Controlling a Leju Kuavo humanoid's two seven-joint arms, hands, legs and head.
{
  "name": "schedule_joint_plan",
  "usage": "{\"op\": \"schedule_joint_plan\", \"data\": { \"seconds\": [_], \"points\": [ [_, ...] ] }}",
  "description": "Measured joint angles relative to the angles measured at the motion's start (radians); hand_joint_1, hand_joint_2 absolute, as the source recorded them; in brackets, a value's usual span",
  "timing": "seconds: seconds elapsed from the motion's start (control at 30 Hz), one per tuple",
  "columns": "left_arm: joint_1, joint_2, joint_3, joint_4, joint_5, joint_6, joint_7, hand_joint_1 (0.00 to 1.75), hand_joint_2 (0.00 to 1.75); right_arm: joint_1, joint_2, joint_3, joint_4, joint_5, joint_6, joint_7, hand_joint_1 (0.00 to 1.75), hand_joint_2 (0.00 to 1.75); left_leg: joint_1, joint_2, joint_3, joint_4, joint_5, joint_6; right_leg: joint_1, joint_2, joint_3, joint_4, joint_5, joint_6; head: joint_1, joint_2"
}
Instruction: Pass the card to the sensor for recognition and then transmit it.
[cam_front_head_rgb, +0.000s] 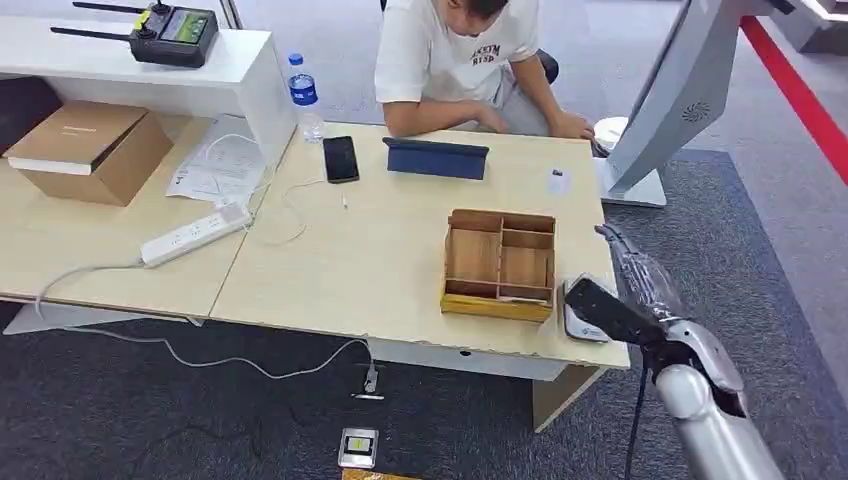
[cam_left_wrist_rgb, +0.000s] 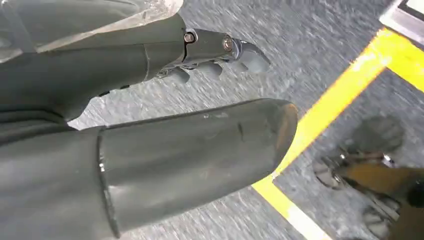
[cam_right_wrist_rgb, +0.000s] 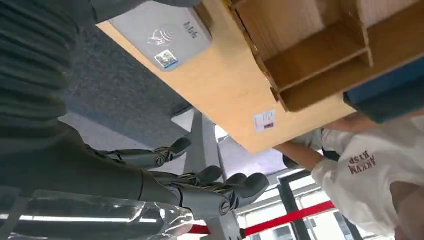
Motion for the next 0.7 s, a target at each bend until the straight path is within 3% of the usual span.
{"op": "schedule_joint_plan", "data": {
  "seconds": [0.2, 0.7],
  "points": [
    [-0.002, 0.012, -0.002, 0.000, -0.032, 0.019, -0.001, 0.00, 0.00, 0.011, 0.012, 0.043, -0.010, 0.135, -0.019, 0.024, 0.00, 1.75, -0.001, 0.000, 0.000, 0.000, 0.000, 0.000, -0.001, 0.000, 0.000, 0.000, 0.000, 0.000, 0.000, 0.000],
    [-0.005, 0.016, -0.033, -0.001, -0.139, 0.065, -0.029, 0.00, 0.00, -0.013, 0.067, 0.085, 0.021, 0.262, -0.049, 0.003, 0.00, 1.75, -0.001, 0.000, 0.000, 0.000, 0.000, 0.000, -0.001, 0.000, 0.000, 0.000, 0.000, 0.000, 0.000, 0.000]
  ]
}}
